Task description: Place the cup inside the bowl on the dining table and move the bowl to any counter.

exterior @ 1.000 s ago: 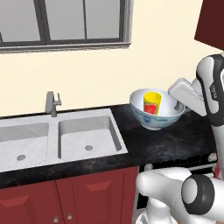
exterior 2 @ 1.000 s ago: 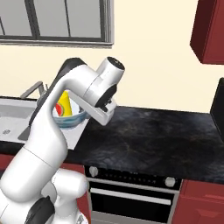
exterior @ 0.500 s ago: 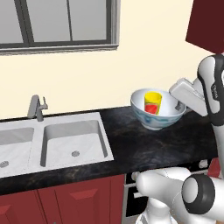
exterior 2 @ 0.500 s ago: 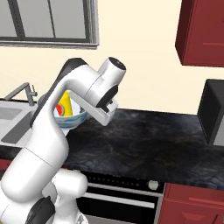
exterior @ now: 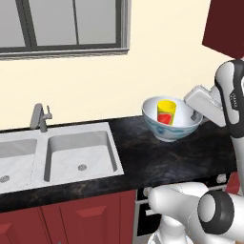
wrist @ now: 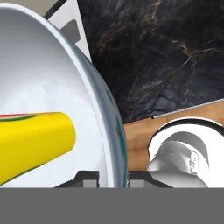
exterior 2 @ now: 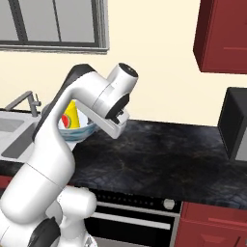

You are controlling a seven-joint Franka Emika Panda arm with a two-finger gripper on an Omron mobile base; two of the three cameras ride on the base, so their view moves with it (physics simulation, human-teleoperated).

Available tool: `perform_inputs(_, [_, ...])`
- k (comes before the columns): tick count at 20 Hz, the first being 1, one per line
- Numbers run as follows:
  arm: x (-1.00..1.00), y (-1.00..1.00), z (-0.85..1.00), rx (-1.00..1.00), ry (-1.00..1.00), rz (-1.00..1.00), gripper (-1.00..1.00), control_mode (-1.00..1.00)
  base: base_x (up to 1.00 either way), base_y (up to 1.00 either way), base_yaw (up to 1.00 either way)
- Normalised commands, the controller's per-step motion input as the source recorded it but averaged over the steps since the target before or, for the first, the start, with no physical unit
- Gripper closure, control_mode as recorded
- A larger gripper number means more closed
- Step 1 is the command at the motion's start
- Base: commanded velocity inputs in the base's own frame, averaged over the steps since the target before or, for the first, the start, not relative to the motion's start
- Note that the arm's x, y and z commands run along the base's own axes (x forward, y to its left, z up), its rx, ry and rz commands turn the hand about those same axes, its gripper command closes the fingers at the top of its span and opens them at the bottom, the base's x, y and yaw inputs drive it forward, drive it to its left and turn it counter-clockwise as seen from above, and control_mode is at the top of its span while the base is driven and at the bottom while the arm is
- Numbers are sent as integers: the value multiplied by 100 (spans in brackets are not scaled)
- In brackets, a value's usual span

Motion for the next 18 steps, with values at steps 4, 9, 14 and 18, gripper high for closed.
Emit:
perform_inputs(4, [0, 0, 0, 0, 0, 0, 100, 100, 0, 0, 0])
perform_inputs(9, [0, 0, -10, 0, 0, 0, 100, -100, 0, 0, 0])
perform_inputs(14, [0, 0, -42, 4, -3, 0, 100, -100, 0, 0, 0])
perform_inputs(18, [4, -2, -38, 2, -10, 0, 100, -100, 0, 0, 0])
